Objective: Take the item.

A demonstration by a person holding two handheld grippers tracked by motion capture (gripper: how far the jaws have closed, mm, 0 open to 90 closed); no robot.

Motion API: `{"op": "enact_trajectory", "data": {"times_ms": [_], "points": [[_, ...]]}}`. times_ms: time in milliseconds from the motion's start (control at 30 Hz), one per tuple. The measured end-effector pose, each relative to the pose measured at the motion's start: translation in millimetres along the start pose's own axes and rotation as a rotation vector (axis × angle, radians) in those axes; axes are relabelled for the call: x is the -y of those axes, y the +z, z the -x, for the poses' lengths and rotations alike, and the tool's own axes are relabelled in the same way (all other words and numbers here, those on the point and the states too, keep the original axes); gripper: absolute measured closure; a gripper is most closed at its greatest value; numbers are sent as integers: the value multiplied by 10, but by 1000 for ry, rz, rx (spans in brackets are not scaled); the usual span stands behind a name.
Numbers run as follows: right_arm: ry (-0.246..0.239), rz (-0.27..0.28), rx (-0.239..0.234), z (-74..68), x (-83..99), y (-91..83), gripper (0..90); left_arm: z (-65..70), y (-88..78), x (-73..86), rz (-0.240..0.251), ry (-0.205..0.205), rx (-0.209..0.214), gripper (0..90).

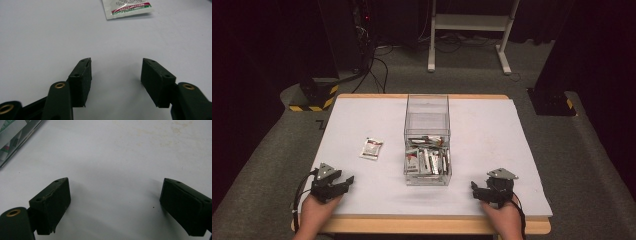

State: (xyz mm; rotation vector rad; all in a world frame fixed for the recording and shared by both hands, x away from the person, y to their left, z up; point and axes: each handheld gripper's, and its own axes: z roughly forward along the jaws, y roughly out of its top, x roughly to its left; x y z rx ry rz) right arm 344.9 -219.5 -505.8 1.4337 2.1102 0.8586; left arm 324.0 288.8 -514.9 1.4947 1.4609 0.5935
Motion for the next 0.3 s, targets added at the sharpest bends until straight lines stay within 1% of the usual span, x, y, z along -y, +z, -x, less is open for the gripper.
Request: {"op": "enact_trajectory", "data": {"times_ms": [33,67,100,167,300], "points": [[0,0,0,0,0,0,94,2,-13,29,-4,8,-1,402],[1,0,-1,1,1,0,94,16,-20,49,8,8,-3,392],[-1,2,-1,2,2,0,95,20,-24,55,11,26,-7,389],[-3,4,-1,4,4,0,95,35,-17,62,24,12,-6,397],[-3,3,-1,3,3,-1,96,21,-26,63,16,21,-6,395]]}}
